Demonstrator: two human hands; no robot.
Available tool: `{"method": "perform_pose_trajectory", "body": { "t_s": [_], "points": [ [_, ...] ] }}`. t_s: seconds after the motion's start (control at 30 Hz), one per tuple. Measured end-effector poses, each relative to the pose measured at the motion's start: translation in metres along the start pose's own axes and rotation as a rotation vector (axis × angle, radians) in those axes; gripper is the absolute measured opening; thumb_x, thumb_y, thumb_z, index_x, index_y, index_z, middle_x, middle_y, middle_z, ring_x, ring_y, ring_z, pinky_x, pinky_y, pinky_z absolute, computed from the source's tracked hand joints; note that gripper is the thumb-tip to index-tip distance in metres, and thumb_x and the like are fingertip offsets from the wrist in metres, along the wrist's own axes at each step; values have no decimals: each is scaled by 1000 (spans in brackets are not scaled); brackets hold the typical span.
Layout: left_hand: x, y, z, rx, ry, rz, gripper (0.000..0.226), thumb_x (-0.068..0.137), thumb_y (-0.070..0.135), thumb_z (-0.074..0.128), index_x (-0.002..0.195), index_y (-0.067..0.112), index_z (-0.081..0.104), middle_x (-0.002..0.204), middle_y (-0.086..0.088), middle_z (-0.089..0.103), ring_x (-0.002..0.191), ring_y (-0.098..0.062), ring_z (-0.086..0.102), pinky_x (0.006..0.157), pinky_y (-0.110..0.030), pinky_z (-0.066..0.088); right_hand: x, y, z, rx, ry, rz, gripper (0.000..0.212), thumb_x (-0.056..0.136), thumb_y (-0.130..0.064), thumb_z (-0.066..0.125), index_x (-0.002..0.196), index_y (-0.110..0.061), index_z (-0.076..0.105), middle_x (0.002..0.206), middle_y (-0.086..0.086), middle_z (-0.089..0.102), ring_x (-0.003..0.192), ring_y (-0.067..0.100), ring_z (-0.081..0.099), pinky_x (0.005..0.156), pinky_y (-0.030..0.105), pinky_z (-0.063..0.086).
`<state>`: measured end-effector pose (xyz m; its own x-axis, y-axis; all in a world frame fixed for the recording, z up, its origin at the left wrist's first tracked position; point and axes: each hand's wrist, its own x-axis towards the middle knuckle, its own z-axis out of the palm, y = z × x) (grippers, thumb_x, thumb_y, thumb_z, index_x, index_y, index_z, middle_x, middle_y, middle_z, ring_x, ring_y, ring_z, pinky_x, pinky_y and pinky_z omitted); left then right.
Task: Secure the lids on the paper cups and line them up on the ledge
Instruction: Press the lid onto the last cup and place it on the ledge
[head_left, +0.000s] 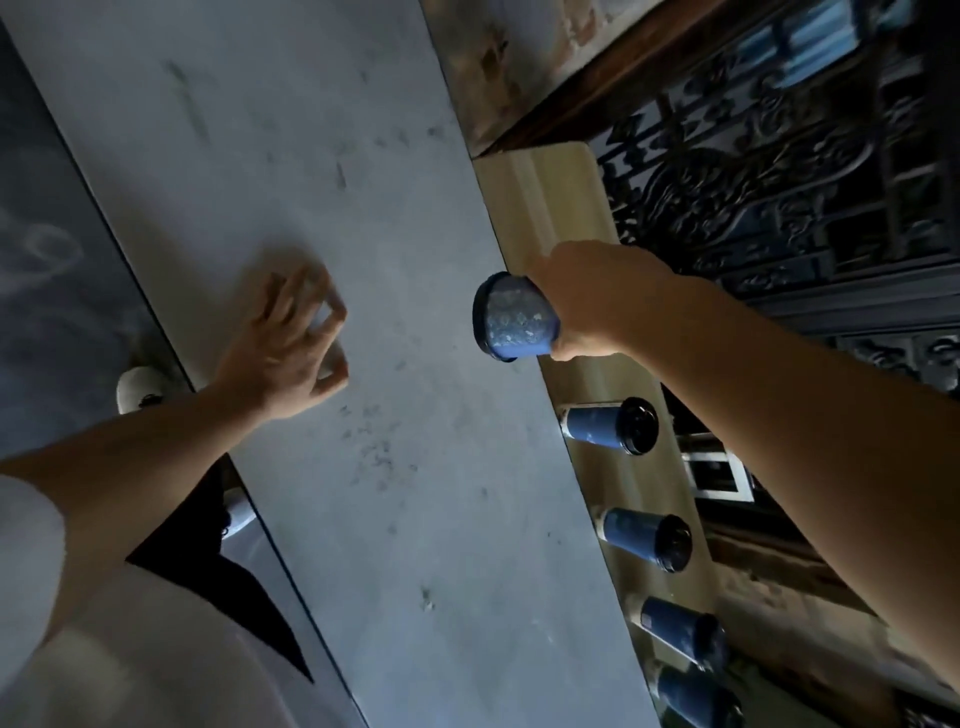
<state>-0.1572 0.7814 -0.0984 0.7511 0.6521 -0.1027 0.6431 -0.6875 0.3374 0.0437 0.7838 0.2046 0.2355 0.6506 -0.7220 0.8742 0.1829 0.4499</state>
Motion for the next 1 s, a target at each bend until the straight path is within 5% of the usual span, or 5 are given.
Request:
{"method": "perform_pose_trajectory", "body": {
  "t_s": [0.2,0.5,0.83,1.0],
  "points": [
    [-4,1,-6,30,-15,-7,79,74,61,55,131,7,51,148,-27,35,143,-50,24,120,-56,11,-6,0,5,-98,57,-22,61,74,-32,78,128,-24,50,110,-1,57,92,22,60,70,35,48],
    [-3,2,-7,45,-69,-12,83,74,65,49,132,6,55,152,-30,33,142,-51,25,120,-58,11,1,11,3,-73,-22,-2,47,73,-31,76,115,-20,58,81,-6,52,81,19,59,63,31,47],
    [-4,5,-11,48,-64,-19,85,76,65,43,134,5,52,152,-25,35,142,-51,24,119,-51,1,-7,31,28,29,23,58,42,68,-30,77,107,-20,64,88,-3,62,78,20,64,47,23,31],
    [-2,6,-6,30,-48,-20,83,78,62,42,137,4,47,152,-20,39,142,-53,22,119,-54,3,-13,39,44,80,47,103,54,69,-38,79,116,-20,61,97,-1,61,88,24,64,53,27,35]
  ]
}}
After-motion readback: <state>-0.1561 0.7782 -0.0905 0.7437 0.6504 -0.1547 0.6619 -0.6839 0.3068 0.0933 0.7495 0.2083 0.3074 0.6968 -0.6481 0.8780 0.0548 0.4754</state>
